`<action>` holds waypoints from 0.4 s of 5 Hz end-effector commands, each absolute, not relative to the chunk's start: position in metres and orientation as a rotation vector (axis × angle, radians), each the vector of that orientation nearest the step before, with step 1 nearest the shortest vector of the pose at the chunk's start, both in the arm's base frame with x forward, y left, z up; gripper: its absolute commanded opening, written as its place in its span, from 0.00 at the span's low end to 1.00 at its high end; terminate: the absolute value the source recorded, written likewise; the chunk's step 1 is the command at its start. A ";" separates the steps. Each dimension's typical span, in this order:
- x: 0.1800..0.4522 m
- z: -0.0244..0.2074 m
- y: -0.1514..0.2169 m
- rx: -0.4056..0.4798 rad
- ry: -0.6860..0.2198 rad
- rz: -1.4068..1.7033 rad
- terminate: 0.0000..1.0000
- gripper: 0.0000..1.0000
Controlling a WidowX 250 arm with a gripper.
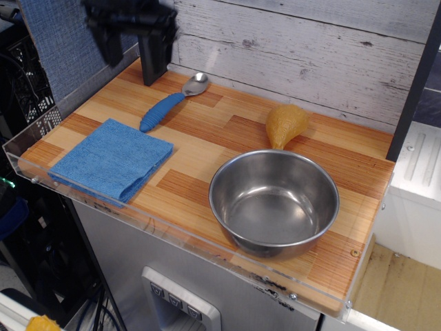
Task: Place the spoon so the handle in laying on the blue cloth.
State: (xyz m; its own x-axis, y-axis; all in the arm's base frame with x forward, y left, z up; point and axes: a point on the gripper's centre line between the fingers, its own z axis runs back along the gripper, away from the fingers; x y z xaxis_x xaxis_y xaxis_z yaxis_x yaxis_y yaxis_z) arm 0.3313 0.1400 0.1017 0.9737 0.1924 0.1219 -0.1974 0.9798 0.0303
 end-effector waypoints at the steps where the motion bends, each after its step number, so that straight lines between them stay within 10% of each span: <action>1: 0.360 0.081 0.159 0.030 -0.134 0.049 0.00 1.00; 2: 0.368 0.071 0.165 0.016 -0.122 0.009 0.00 1.00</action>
